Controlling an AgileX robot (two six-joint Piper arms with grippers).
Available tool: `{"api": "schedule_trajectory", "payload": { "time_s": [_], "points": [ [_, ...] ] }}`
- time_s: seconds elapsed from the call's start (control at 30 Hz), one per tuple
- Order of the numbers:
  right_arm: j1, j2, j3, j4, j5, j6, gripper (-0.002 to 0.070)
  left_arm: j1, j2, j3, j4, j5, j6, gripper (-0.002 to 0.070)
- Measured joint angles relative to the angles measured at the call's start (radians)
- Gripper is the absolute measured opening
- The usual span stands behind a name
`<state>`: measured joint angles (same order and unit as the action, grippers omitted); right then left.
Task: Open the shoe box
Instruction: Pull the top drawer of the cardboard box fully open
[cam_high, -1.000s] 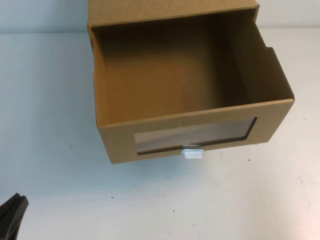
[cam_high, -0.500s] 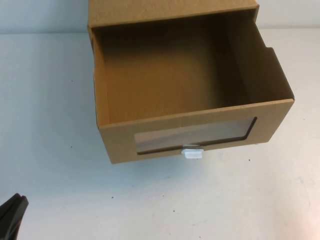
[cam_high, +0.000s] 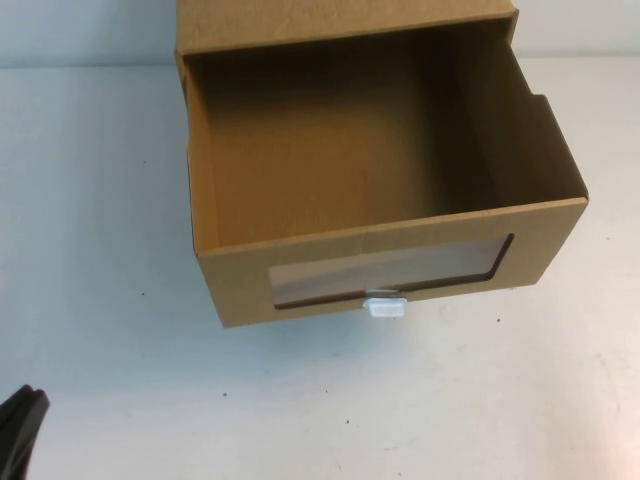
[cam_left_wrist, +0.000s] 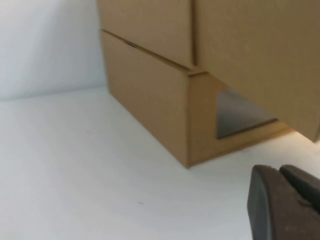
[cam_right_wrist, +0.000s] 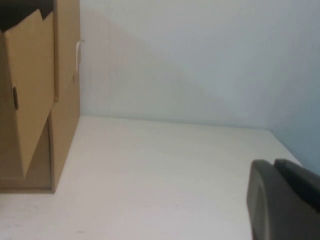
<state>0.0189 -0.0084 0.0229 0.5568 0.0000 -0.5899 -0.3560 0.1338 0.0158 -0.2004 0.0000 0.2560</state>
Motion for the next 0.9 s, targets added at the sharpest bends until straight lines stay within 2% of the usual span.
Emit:
{"api": "schedule_trajectory", "payload": {
  "time_s": [0.1,0.17,0.3,0.43,0.7,0.9],
  "points": [
    [-0.002,0.000,0.000,-0.151,0.044,0.127,-0.0013,0.055,-0.044,0.000,0.000,0.022,0.000,-0.0005],
    [-0.006,0.000,0.000,-0.277,0.093,0.270,-0.0013,0.108,-0.090,0.000,0.000,0.037,0.000,-0.0005],
    [-0.008,0.000,0.000,-0.386,0.221,0.409,-0.0014,0.198,-0.141,0.000,0.000,0.038,0.000,-0.0005],
    [-0.008,0.000,0.000,-0.407,0.334,0.434,-0.0014,0.257,-0.143,0.000,0.000,0.036,0.000,-0.0005],
    [-0.008,-0.001,0.000,-0.407,0.356,0.436,-0.0013,0.294,-0.144,0.000,0.000,0.051,0.000,-0.0005],
    [-0.008,-0.001,0.000,-0.407,0.356,0.436,-0.0013,0.302,-0.145,0.009,0.003,0.354,0.050,-0.0005]
  ]
}}
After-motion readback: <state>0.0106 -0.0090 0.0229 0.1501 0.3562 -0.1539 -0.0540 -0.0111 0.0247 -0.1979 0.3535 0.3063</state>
